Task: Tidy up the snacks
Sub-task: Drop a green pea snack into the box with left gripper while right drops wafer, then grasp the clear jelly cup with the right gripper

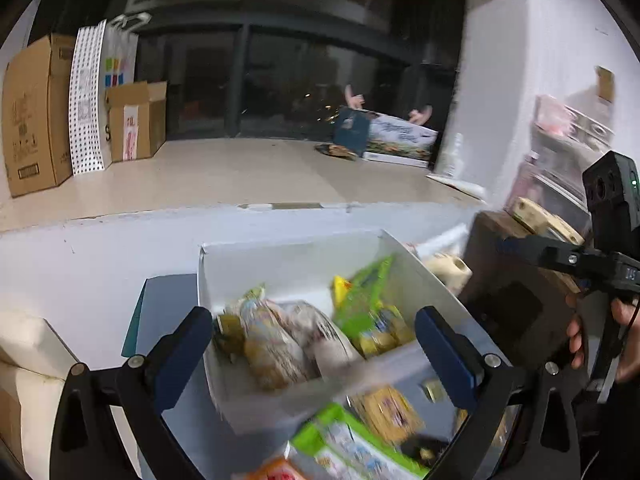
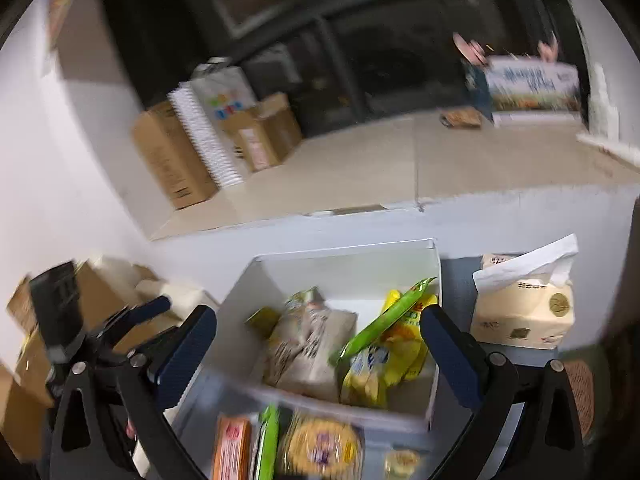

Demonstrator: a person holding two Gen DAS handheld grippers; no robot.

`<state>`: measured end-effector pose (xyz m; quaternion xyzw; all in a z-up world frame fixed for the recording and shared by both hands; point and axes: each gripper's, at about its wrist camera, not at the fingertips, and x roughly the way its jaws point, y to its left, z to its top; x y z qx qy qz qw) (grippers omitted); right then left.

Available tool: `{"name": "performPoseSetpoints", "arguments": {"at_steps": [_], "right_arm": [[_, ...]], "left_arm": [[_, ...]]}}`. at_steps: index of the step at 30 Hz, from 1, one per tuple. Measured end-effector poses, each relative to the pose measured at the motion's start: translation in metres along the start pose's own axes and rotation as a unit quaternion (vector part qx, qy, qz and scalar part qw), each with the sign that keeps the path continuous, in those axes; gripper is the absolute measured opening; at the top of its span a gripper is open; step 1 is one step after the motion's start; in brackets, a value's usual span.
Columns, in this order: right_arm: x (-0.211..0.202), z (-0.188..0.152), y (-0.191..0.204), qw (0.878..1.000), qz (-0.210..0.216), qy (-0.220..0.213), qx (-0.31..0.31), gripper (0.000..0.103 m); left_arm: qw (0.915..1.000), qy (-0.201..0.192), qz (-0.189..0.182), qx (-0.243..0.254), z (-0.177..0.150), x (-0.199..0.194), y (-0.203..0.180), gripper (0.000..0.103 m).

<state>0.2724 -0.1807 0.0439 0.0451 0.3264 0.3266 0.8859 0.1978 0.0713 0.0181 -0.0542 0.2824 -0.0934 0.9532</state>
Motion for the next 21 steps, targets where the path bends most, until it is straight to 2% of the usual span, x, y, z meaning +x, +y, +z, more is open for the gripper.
{"name": "performPoseSetpoints", "arguments": {"at_steps": [3, 5, 7, 12, 16, 19, 21], "right_arm": [[-0.035, -0.034, 0.013, 1.000, 0.014, -0.006, -0.027, 0.103], [-0.056, -0.064, 0.017, 0.999, 0.030, -0.002, -0.023, 0.103], [-0.076, -0.103, 0.019, 0.999, 0.032, -0.017, -0.013, 0.103], [-0.085, -0.182, 0.013, 1.000, -0.011, 0.001, 0.020, 0.103], [-0.075, -0.202, -0.002, 0.998, -0.023, 0.029, 0.046, 0.103], [-0.063, -0.194, -0.015, 0.997, -0.029, 0.032, 0.065, 0.103], [-0.046, -0.186, -0.024, 0.996, -0.048, 0.039, 0.064, 0.103]], "left_arm": [[0.9999, -0.009, 0.000, -0.006, -0.029, -0.030, -0.012, 0.103], [0.9992, -0.021, 0.000, -0.035, -0.050, -0.050, -0.016, 0.103], [0.9977, -0.025, -0.011, -0.063, -0.075, -0.067, -0.020, 0.103], [0.9973, -0.012, -0.006, -0.072, -0.122, -0.091, -0.037, 0.103], [0.9975, -0.013, -0.008, -0.069, -0.146, -0.105, -0.045, 0.103], [0.9980, -0.013, -0.007, -0.062, -0.160, -0.110, -0.047, 0.103], [0.9980, -0.008, -0.003, -0.062, -0.164, -0.108, -0.045, 0.103]]}}
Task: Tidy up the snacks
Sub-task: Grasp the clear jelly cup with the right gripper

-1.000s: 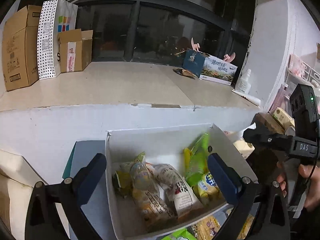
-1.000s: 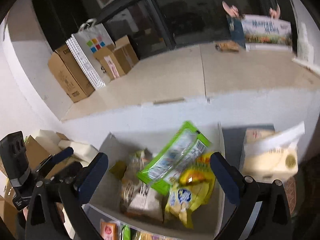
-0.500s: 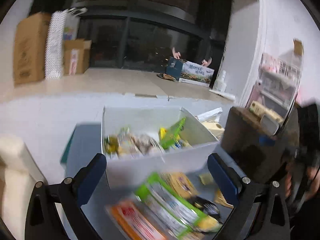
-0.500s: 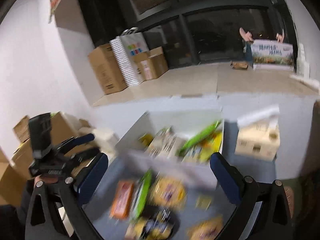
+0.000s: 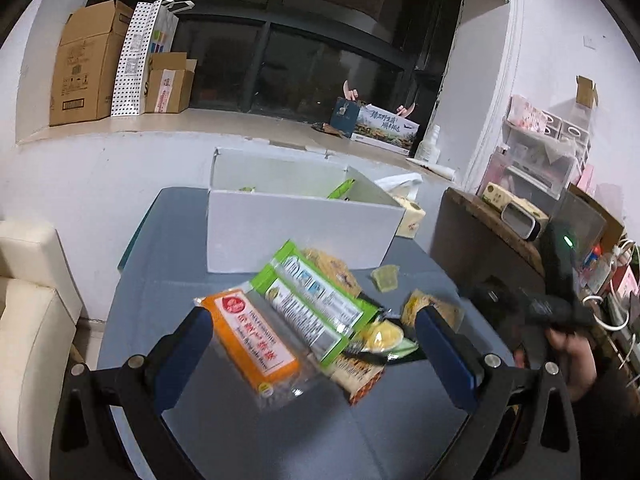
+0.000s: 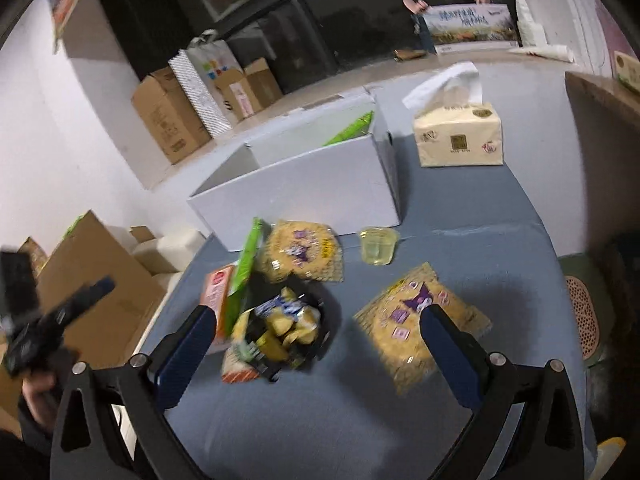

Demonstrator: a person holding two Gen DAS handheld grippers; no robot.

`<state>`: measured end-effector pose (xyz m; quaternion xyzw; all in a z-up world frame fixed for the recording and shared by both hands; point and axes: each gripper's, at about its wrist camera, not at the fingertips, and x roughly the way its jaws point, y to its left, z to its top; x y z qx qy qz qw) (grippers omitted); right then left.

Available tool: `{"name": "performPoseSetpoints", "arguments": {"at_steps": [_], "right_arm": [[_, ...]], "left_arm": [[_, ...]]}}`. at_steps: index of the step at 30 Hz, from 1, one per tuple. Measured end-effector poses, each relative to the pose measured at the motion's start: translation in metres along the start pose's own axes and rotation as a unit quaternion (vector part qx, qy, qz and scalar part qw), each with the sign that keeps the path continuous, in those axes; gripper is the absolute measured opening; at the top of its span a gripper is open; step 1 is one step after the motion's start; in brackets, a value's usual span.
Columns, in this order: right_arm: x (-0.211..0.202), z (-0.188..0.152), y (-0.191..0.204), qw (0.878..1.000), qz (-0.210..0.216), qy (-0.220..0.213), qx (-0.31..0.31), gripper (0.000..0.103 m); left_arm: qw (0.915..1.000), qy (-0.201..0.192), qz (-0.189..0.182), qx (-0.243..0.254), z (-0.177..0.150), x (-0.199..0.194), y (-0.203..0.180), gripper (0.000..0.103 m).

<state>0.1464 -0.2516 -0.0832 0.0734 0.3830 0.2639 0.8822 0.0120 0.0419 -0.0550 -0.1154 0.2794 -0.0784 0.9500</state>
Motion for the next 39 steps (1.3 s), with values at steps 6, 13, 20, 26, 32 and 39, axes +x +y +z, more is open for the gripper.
{"name": "performPoseSetpoints", "arguments": {"at_steps": [6, 13, 20, 26, 32, 39], "right_arm": [[0.068, 0.037, -0.022, 0.998, -0.044, 0.045, 0.028, 0.103], [0.126, 0.054, -0.032, 0.992, -0.084, 0.095, 0.018, 0.103], [0.138, 0.049, -0.026, 0.990, -0.091, 0.107, -0.018, 0.046], [0.096, 0.045, -0.017, 0.996, -0.057, 0.065, -0.017, 0.046], [0.032, 0.030, 0.001, 0.999, -0.026, 0.008, -0.021, 0.046], [-0.011, 0.014, 0.006, 0.999, -0.032, -0.022, -0.026, 0.047]], "left_arm": [[0.9997, 0.016, 0.005, -0.019, -0.008, 0.005, 0.011, 0.103], [0.9990, 0.025, -0.001, -0.036, -0.013, 0.008, 0.020, 0.103], [0.9986, 0.033, 0.001, -0.042, -0.015, 0.014, 0.021, 0.103], [0.9964, 0.067, -0.015, -0.051, -0.005, 0.040, 0.015, 0.103], [0.9896, 0.135, -0.005, -0.049, 0.018, 0.111, -0.005, 0.103], [0.9774, 0.200, 0.055, -0.039, 0.022, 0.177, -0.016, 0.103]]}}
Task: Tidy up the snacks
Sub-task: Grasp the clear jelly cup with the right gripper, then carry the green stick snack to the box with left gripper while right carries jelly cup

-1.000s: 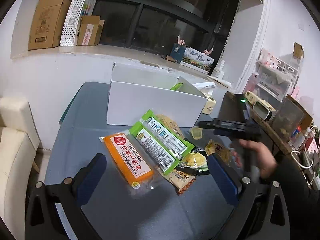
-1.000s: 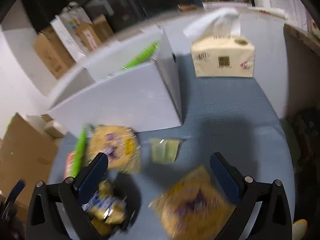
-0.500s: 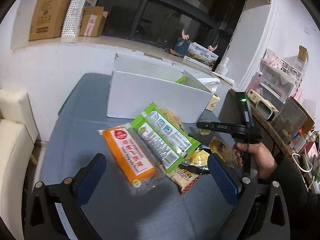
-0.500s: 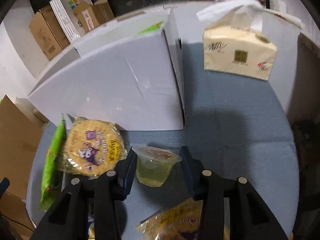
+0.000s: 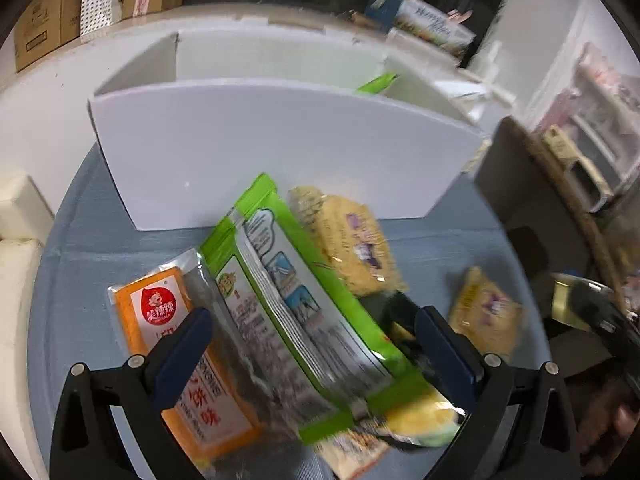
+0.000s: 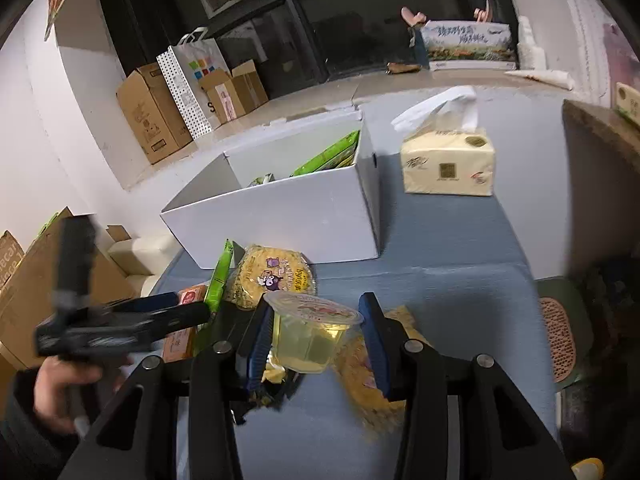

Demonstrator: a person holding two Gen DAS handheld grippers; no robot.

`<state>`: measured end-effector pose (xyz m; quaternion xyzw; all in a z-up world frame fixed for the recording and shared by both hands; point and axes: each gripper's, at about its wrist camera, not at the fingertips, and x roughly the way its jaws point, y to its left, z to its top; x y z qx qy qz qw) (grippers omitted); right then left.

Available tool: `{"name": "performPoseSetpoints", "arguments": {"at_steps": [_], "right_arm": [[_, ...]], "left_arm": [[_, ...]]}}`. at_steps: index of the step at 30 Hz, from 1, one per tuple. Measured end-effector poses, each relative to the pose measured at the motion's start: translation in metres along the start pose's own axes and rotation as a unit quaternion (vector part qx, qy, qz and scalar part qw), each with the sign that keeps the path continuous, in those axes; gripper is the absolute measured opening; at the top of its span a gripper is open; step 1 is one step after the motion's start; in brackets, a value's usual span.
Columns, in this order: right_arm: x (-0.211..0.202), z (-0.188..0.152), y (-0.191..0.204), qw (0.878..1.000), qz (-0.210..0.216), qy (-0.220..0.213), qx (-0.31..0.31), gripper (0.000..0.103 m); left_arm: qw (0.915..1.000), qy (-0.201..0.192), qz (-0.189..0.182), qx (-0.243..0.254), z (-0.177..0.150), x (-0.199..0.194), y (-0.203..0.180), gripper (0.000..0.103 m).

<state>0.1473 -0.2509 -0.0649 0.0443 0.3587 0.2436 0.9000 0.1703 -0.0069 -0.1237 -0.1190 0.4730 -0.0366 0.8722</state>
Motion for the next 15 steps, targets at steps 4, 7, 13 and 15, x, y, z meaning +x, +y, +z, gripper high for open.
{"name": "performPoseSetpoints", "arguments": {"at_steps": [4, 7, 13, 15], "right_arm": [[0.000, 0.000, -0.008, 1.000, 0.003, 0.000, 0.008, 0.047], [0.005, -0.004, -0.004, 1.000, 0.008, 0.006, 0.005, 0.047], [0.009, -0.007, 0.011, 1.000, 0.017, 0.011, -0.006, 0.047], [0.009, -0.007, 0.017, 1.000, 0.019, 0.011, -0.013, 0.047]], "left_arm": [[0.9998, 0.008, 0.014, 0.009, -0.007, 0.011, -0.002, 0.098], [0.9994, -0.008, 0.002, 0.034, -0.013, 0.000, -0.003, 0.063], [0.9971, -0.060, -0.031, 0.036, -0.020, -0.053, 0.020, 0.018], [0.9954, -0.079, -0.038, 0.039, -0.024, -0.073, 0.029, 0.016]]}}
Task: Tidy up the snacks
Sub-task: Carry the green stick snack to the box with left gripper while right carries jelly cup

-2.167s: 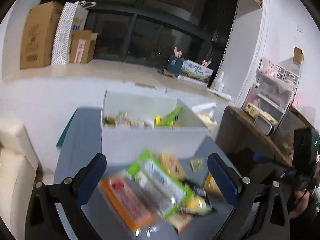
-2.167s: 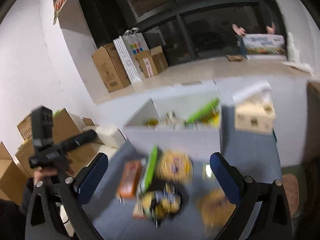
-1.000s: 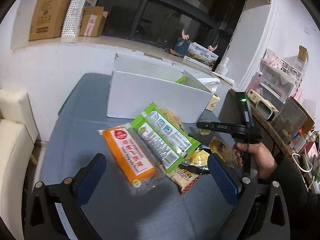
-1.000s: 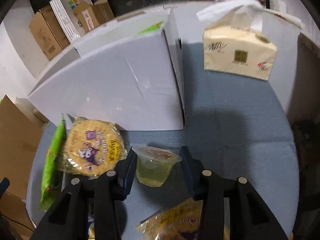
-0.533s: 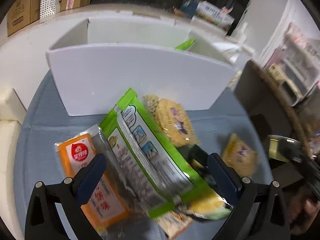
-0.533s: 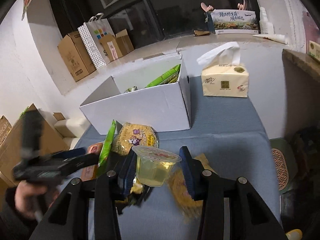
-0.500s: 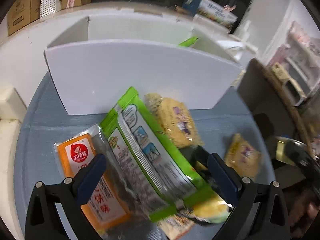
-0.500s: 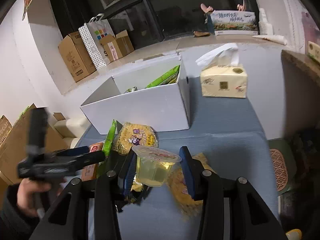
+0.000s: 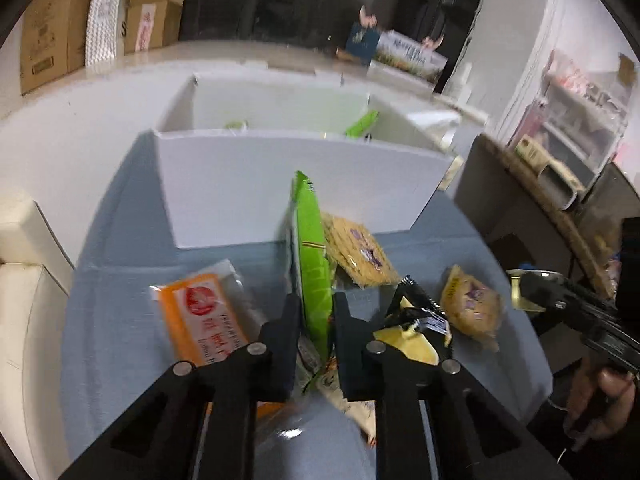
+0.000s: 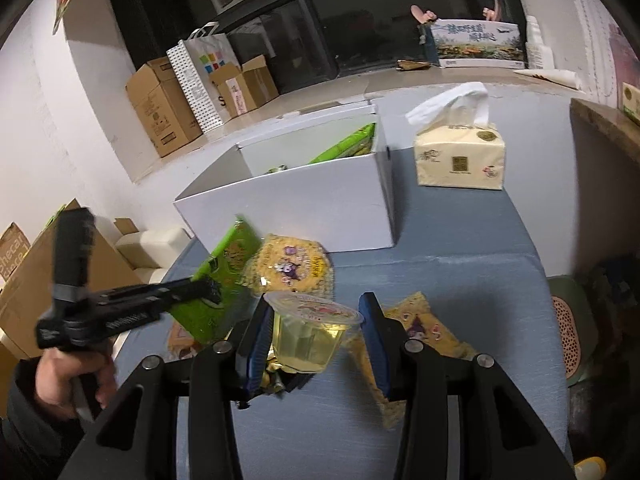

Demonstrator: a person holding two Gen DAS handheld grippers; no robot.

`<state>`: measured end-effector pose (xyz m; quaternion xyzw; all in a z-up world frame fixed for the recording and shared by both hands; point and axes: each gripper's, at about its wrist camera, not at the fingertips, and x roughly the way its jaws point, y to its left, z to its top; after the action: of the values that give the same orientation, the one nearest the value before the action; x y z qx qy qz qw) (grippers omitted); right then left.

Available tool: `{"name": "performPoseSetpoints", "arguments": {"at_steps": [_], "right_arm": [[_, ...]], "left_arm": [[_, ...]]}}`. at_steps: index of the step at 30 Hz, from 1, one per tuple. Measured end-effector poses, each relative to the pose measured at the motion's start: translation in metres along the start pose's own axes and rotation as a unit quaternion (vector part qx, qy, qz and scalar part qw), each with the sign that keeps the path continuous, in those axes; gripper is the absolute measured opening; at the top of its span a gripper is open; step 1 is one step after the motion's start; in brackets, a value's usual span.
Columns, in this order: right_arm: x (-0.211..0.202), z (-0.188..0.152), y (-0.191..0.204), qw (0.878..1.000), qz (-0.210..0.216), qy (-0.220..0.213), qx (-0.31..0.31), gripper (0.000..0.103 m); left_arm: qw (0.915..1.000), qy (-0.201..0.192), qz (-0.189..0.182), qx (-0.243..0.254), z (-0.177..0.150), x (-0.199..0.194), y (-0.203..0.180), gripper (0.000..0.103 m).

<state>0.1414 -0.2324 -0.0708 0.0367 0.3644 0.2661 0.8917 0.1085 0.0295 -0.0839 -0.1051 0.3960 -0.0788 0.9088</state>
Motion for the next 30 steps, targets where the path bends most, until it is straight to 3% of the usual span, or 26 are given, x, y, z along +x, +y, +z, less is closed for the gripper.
{"name": "performPoseSetpoints", "arguments": {"at_steps": [8, 16, 22, 30], "right_arm": [[0.000, 0.011, 0.030, 0.999, 0.023, -0.011, -0.019, 0.047], [0.002, 0.060, 0.048, 0.998, 0.038, -0.040, -0.035, 0.047], [0.017, 0.122, 0.047, 0.997, 0.033, -0.057, -0.040, 0.047], [0.079, 0.189, 0.036, 0.998, -0.010, -0.031, -0.049, 0.047]], "left_arm": [[0.9968, -0.075, -0.026, -0.008, 0.011, -0.064, 0.013, 0.016], [0.9904, -0.134, -0.032, -0.002, 0.069, -0.080, 0.013, 0.016], [0.9886, -0.150, -0.007, 0.013, 0.137, -0.057, 0.017, 0.016], [0.9914, -0.119, 0.045, 0.030, 0.199, 0.006, 0.028, 0.016]]}}
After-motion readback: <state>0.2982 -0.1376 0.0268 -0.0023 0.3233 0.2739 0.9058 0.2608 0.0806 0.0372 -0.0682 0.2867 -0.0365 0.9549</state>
